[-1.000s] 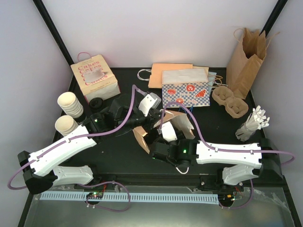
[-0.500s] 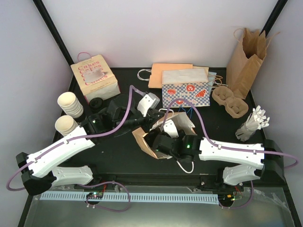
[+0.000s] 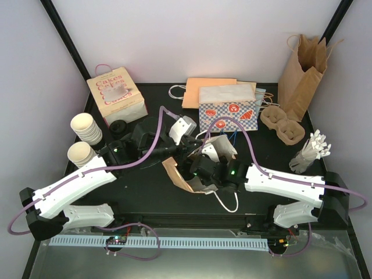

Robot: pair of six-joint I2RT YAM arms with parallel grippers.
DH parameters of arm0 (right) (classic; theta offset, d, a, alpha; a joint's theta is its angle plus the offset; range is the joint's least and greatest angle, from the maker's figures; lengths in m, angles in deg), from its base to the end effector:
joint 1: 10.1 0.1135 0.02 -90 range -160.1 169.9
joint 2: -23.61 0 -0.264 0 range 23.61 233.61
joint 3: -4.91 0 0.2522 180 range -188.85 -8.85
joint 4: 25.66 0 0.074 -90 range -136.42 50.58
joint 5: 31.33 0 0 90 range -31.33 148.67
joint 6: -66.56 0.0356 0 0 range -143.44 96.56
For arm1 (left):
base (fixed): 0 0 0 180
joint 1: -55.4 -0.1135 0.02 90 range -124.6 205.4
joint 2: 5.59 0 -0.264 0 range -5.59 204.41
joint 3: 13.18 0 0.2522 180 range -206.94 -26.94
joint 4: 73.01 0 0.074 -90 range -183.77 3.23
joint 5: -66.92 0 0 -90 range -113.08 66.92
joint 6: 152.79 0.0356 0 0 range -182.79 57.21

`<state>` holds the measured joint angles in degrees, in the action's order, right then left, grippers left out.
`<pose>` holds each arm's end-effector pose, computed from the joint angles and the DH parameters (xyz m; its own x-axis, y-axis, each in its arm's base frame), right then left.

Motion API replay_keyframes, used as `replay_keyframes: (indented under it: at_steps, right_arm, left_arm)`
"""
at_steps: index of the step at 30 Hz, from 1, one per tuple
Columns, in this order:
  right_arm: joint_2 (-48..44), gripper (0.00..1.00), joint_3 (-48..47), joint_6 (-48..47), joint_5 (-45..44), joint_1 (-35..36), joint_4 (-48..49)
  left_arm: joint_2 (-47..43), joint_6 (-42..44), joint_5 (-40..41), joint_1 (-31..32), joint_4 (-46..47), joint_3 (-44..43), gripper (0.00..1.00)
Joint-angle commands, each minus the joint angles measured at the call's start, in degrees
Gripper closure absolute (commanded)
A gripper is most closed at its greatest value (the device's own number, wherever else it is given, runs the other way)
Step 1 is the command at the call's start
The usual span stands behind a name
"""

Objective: Pack the takeout coffee

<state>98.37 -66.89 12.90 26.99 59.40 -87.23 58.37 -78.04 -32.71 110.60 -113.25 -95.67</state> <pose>0.1041 0.2251 0.2610 -0.6802 -0.3792 -0.6274 -0.3910 0.9116 -0.1271 0.1347 -0.2042 0.3905 -0.4400 0.1786 -0.8801 0.8111 0.4996 -0.3041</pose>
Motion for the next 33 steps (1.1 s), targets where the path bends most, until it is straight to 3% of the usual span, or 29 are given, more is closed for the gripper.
replay_keyframes:
  at_steps: [1,8,10,12,17,19,23,27,30,33]
  right_arm:
    - [-1.3,0.37,1.0,-0.5,3.5,-1.4,1.3]
    - [-0.6,0.37,2.0,2.6,5.0,-1.7,1.2]
    - [-0.4,0.37,2.9,3.2,5.1,-1.8,1.6]
    - [-0.3,0.37,3.7,3.3,4.9,-1.7,2.0]
    - [-1.6,0.38,6.6,2.5,3.4,-0.9,5.5]
    - [-2.6,0.38,8.1,2.4,2.7,0.0,7.7]
    - [-3.5,0.38,9.4,2.9,0.1,2.8,9.9]
    - [-2.7,0.38,9.2,3.7,-3.8,7.4,10.8]
    - [-1.4,0.38,9.0,4.0,-6.7,12.2,11.9]
    - [0.8,0.37,8.7,4.1,-9.4,15.1,12.9]
  left_arm:
    - [-1.0,-0.1,-1.9,-0.2,1.1,0.2,0.98]
    - [-1.4,-0.6,-2.2,-0.3,1.0,0.4,0.98]
    - [-1.9,-0.8,-1.7,-0.3,0.9,0.3,0.93]
    - [-2.6,-1.2,-1.1,-0.3,0.2,-0.2,0.80]
    - [-5.8,-2.7,1.8,-0.3,-1.7,-1.9,0.34]
    - [-6.6,-3.5,3.4,-0.8,-3.6,-2.9,0.24]
    - [-6.5,-6.6,1.5,-6.6,-6.6,-3.2,0.23]
    - [-6.7,-8.1,-6.1,-17.1,-5.1,1.7,0.21]
    - [-3.7,-7.3,-11.0,-24.1,-4.5,4.6,0.21]
    - [1.1,-4.5,-11.2,-27.2,-4.2,5.7,0.21]
